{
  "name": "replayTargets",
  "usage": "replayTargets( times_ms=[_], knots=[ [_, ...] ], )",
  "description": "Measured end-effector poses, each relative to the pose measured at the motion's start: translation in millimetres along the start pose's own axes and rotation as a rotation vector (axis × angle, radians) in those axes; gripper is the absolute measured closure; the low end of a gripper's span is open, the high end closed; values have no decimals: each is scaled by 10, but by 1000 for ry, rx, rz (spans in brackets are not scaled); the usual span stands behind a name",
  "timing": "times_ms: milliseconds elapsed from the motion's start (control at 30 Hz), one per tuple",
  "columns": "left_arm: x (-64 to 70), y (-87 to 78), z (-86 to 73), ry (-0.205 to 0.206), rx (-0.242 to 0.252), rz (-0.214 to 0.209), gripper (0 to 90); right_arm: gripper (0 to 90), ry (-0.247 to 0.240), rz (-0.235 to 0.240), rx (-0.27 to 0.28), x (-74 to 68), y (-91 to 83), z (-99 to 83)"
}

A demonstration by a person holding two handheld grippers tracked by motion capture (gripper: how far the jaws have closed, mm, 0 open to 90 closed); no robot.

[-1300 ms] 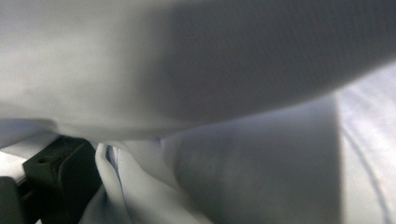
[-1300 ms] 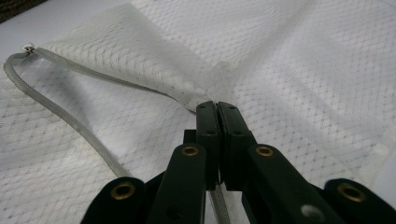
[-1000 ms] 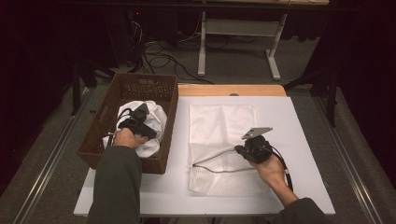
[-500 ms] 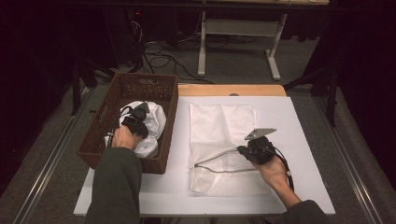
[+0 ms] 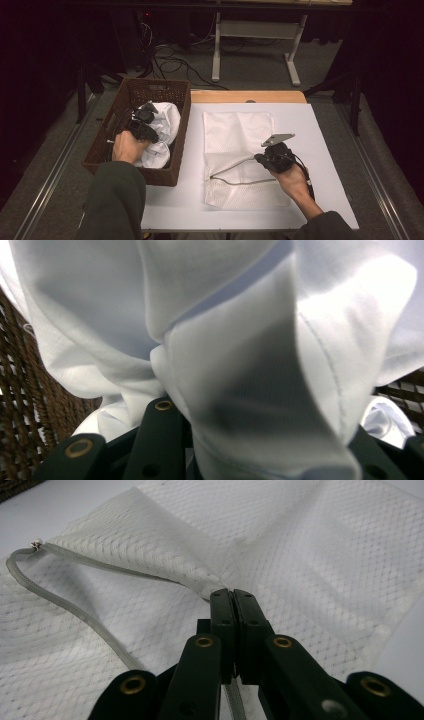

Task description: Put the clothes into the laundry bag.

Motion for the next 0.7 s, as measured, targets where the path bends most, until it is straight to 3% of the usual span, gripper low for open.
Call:
replayTargets(
  times_ms=[167,367,700],
  knots=[
    [80,-195,-3,14,32,-4,650,894,0,1,4,32,-2,33],
    [180,-396,-51,42,37,1,649,894,-6,18,-8,48,73,73],
    [289,-680,-96,41,80,-75,649,894,-28,35,-11,42,137,170]
  ],
)
Point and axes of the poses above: each handheld gripper's, and its own axes: y roughly forward along the jaws, z roughly out of its top, x roughly to its right, the point moved 8 cm from there along y, roughly forward along the jaws, and after that the axes turned 8 degrees about -x, right-handed, at the moved point
